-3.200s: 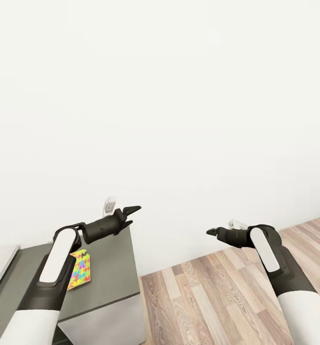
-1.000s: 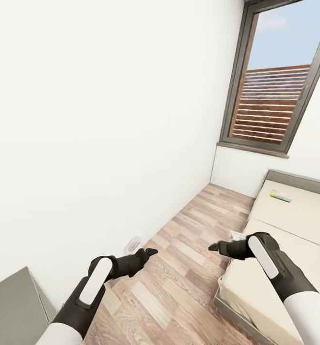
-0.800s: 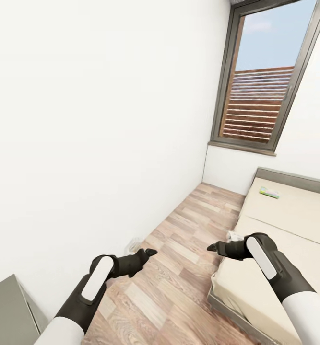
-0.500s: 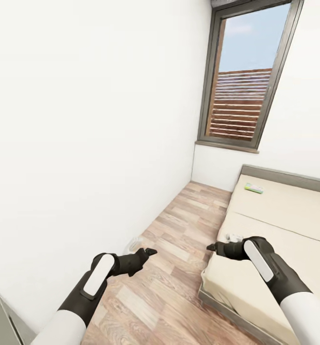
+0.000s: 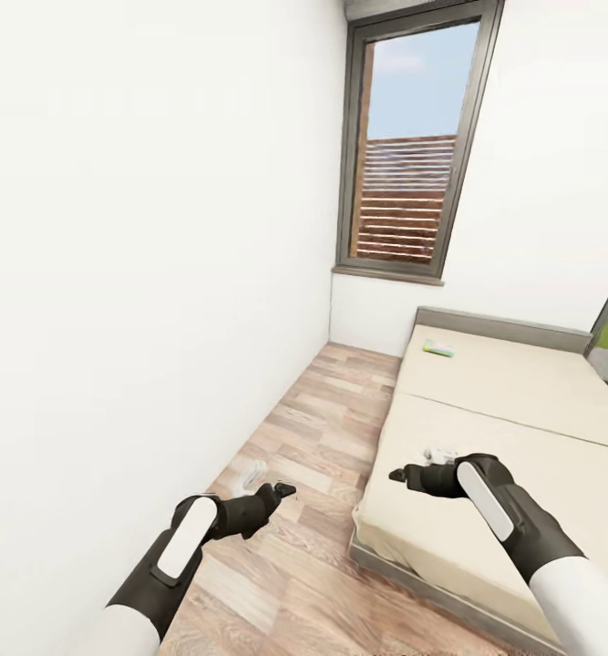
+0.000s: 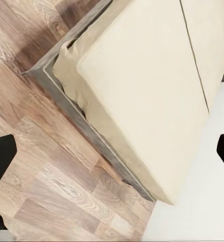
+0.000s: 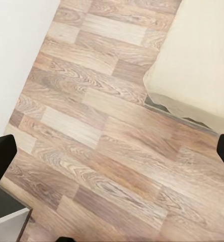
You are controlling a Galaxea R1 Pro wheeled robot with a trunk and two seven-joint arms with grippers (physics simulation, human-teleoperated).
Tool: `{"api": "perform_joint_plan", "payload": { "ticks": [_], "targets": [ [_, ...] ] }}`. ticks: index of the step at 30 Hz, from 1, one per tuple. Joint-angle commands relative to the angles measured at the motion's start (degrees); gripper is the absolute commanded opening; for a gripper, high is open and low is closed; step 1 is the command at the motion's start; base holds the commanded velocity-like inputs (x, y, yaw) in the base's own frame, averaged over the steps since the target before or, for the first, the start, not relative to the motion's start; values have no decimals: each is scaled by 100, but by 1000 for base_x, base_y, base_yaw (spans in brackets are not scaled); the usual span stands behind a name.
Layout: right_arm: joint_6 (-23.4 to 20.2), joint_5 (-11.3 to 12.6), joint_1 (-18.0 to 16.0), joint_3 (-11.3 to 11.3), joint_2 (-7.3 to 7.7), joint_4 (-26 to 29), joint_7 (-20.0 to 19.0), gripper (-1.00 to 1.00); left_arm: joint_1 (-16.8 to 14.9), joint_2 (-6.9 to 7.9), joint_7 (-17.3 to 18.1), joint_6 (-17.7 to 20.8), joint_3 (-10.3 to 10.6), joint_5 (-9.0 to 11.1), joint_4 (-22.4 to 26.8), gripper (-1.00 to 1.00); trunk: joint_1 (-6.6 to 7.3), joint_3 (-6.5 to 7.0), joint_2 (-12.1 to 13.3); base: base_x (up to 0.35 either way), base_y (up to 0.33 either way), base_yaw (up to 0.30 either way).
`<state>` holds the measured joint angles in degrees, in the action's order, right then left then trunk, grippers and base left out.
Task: Put all the toys in the child's room - the three board games (two on the bed and one on the table), the two jigsaw puzzles on the table, and the tennis ball on the table - inside the toy box on the table in the child's room.
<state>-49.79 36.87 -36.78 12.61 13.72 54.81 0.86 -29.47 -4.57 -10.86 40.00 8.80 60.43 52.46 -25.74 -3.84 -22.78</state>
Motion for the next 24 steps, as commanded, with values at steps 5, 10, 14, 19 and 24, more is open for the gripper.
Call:
{"api": "perform_joint_plan", "payload": {
  "ticks": [5, 10, 14, 19, 24],
  "targets": [
    [44, 0, 2, 238, -1, -20, 10, 100, 210, 110, -71, -89, -20, 10, 1, 100, -4, -3, -14, 0, 0, -281],
    [55, -2, 3, 300, -1, -26, 10, 100, 238, 155, -101, -102, -34, -6, -28, 100, -4, 10, -14, 0, 0, -281],
    [60, -3, 7, 331, -1, -25, 10, 100, 252, 180, -134, -118, -55, -8, -59, 100, -4, 21, -14, 0, 0, -280],
    [63, -3, 11, 348, 0, -24, 10, 100, 266, 202, -143, -131, -71, 8, -76, 100, -4, 32, -14, 0, 0, -219],
    [90, -5, 22, 349, 5, -34, 9, 100, 281, 223, -109, -137, -80, 25, -86, 100, -4, 39, -14, 0, 0, -116]
  ]
}}
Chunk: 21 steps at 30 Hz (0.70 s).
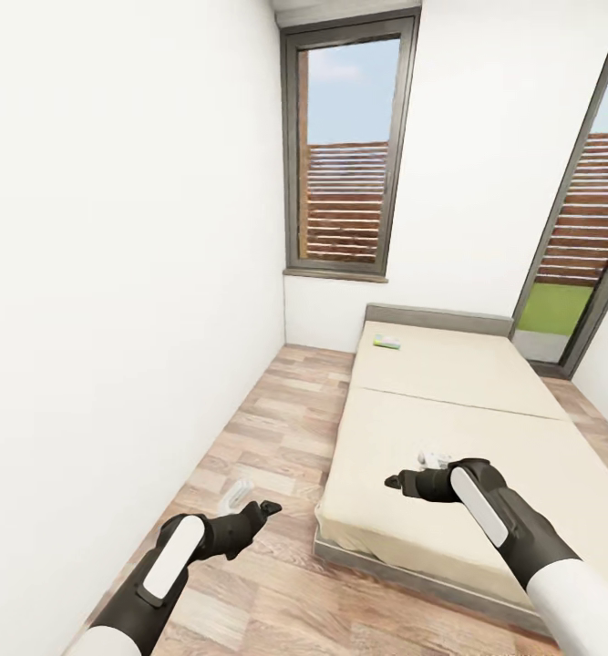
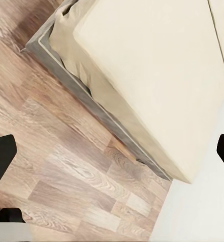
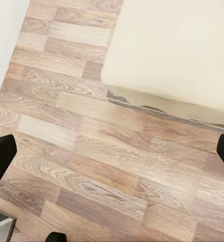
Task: Put all the toys in the child's room - the three board games (two on the bed and one on the table), the two jigsaw puzzles on the table, and the tennis ball on the table - inside the toy box on the table in the child's room.
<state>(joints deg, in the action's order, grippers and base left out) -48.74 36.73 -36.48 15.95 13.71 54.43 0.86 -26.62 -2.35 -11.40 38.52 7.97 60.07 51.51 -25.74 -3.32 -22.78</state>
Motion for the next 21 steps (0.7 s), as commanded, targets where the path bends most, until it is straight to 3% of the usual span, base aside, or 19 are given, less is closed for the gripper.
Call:
{"api": "perform_joint_plan", "payload": {
  "ticks": [1, 15, 21],
  "targets": [
    [15, 11, -2, 12, 17, -4, 8, 100, 2, 7, -44, 10, 1, 66, 7, 100, -4, -13, -14, 0, 0, -73],
    [474, 19, 30, -2, 80, -13, -31, 100, 31, 30, -2, 4, 10, 54, 0, 100, -4, -9, -14, 6, 0, -27],
    [500, 19, 34, 13, 46, 23, -91, 100, 33, 36, 4, 0, 35, 33, 0, 100, -4, -9, -14, 154, 0, -49]
  ]
}}
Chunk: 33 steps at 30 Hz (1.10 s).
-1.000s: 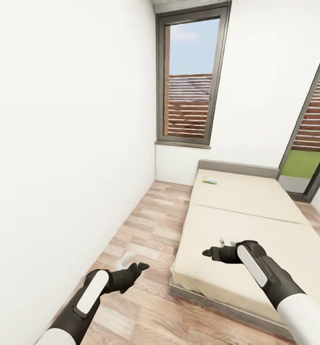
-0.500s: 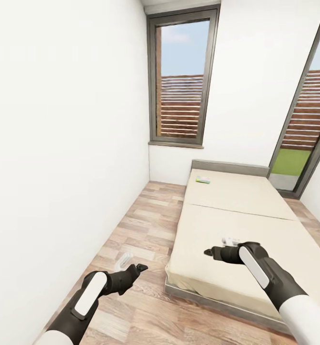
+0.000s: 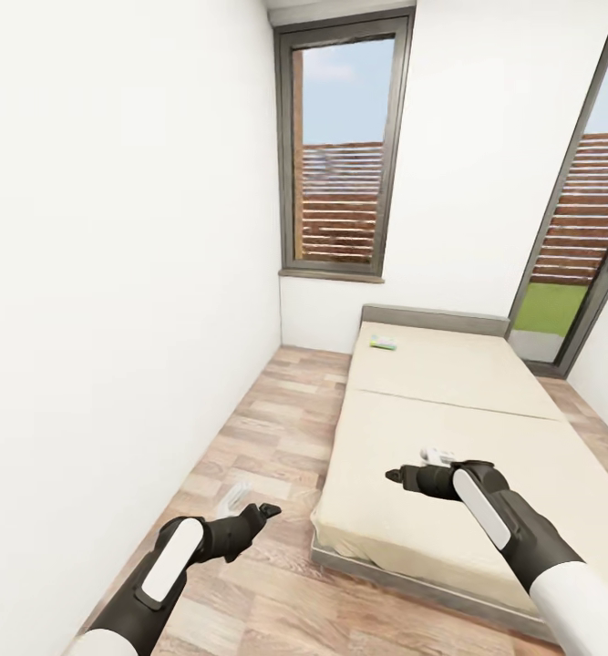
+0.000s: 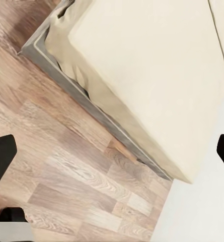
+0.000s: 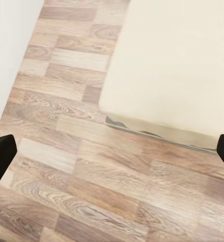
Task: Put all the toys in the child's room - the three board games (two on the bed and one on the table), the two jigsaw puzzles on the table, and the tennis ball on the table - inside the toy box on the table in the child's room.
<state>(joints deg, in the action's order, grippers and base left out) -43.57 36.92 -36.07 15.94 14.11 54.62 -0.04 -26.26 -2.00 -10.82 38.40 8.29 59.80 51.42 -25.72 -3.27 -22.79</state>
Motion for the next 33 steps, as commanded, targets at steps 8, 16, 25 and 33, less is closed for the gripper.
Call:
{"api": "perform_joint_plan", "payload": {
  "ticks": [8, 16, 25, 33],
  "targets": [
    [-12, -1, -5, 17, -8, 18, -25, 100, -3, 3, -53, 10, 19, 39, 9, 100, -6, -13, -13, 281, 1, -202],
    [-11, -1, -5, 22, -11, 21, -29, 100, -2, -1, -52, 10, 22, 33, 9, 100, -6, -13, -13, 324, 41, -266],
    [-9, -1, -3, 23, -8, 22, -31, 100, -2, -2, -52, 10, 30, 37, 9, 100, -6, -13, -13, 331, 106, -217],
    [-3, -3, -4, 23, -8, 22, -31, 100, -2, -2, -52, 10, 35, 38, 9, 100, -6, -13, -13, 318, 172, -57]
  ]
}}
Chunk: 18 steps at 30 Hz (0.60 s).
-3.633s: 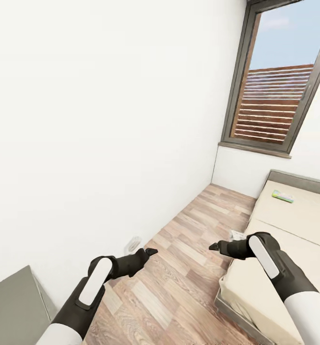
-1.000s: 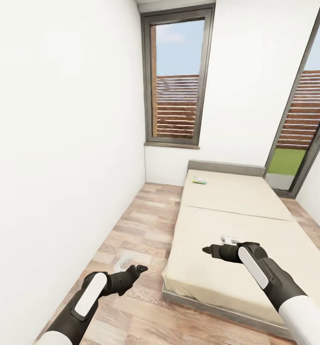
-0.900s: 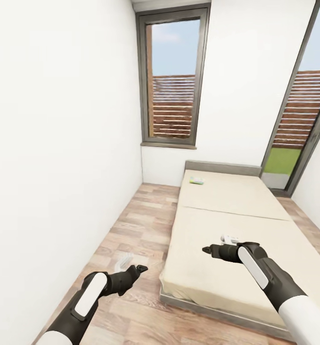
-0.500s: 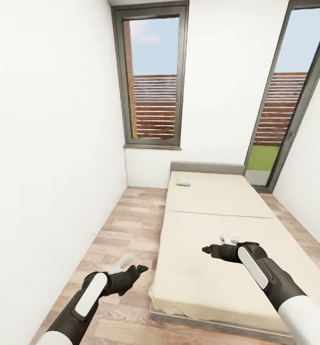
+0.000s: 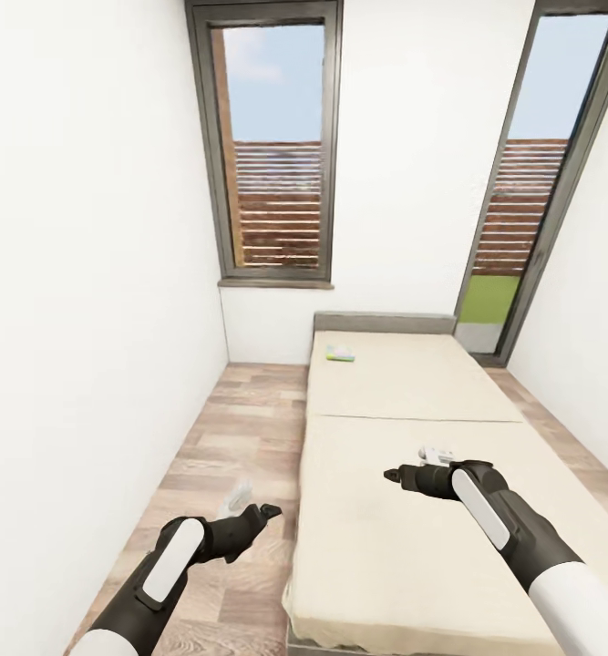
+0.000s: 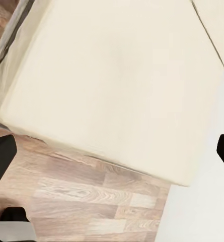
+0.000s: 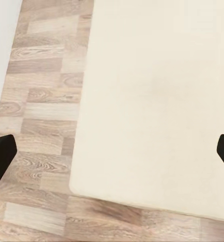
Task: Put all the toys in the child's room - the three board games (two on the bed and one on the table), the two jigsaw puzzles on the table, and the tennis ball on the table - inside the toy box on the table in the child's room.
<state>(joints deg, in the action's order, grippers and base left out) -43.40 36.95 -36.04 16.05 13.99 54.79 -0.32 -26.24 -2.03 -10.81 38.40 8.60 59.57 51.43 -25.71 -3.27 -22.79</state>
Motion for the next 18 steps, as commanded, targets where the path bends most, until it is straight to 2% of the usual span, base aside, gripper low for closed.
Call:
{"api": "perform_joint_plan", "payload": {
  "ticks": [1, 18],
  "targets": [
    [-17, -7, -5, 12, 4, 6, -3, 100, -4, 1, -53, 10, 4, 61, 8, 100, -7, -13, -13, 307, 202, -24],
    [-3, -12, 1, 21, -1, 6, -3, 100, -4, -1, -53, 10, 15, 57, 8, 100, -7, -13, -13, 294, 226, -6]
  ]
}}
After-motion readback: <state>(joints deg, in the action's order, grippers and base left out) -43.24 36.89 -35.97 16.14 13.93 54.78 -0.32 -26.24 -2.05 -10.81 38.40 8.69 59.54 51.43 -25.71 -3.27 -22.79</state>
